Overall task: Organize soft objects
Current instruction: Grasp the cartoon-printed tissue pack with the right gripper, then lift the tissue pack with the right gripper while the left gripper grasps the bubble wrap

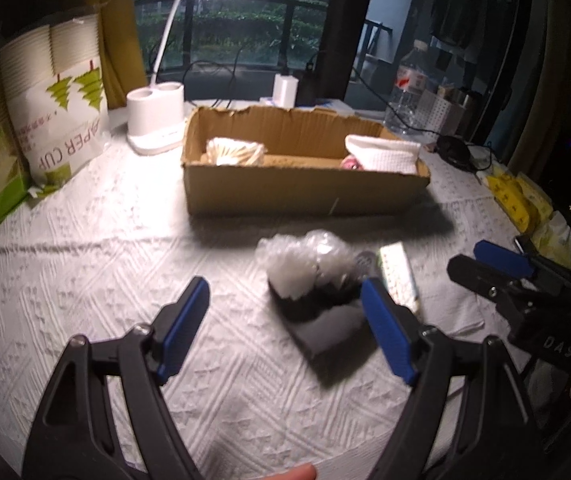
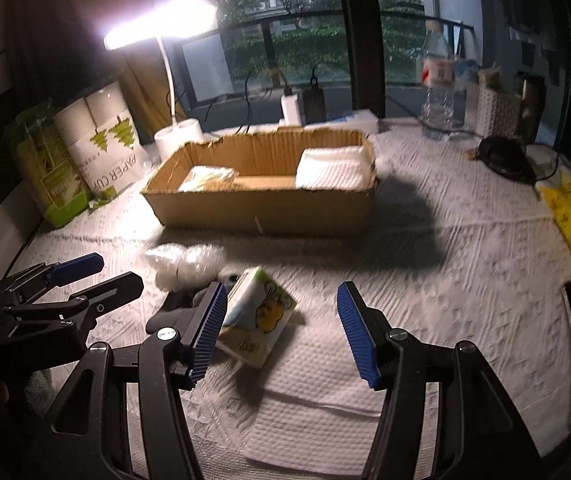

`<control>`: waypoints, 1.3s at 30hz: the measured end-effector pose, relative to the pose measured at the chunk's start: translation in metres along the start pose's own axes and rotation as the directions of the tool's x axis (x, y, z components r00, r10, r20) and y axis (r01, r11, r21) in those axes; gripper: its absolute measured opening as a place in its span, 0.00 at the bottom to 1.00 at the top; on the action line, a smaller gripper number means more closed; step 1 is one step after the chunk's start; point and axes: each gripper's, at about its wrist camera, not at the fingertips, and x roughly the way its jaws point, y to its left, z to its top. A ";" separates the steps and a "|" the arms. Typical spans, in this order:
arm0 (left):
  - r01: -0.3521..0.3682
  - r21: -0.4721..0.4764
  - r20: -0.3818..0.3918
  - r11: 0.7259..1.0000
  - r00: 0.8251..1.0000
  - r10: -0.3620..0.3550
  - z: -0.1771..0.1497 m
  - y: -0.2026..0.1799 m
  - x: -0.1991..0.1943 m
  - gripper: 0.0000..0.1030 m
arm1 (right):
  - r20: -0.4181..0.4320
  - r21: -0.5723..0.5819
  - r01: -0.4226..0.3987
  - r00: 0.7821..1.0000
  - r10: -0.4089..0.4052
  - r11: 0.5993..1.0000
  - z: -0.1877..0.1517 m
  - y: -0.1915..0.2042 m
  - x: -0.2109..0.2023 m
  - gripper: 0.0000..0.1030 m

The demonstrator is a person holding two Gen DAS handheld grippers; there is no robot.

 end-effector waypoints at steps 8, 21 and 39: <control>-0.003 -0.014 -0.028 1.000 1.000 0.003 -0.003 0.008 0.014 0.78 | -0.058 0.017 -0.028 0.998 0.029 0.999 -0.005 0.003 0.028 0.59; 0.001 -0.018 -0.046 1.000 0.999 -0.002 0.005 0.016 0.028 0.78 | -0.109 0.020 -0.060 0.992 0.062 0.998 -0.004 0.007 0.058 0.61; 0.007 0.012 -0.065 1.000 0.998 -0.006 0.023 -0.007 0.049 0.78 | -0.093 0.022 -0.153 0.984 0.154 0.988 -0.003 -0.003 0.057 0.57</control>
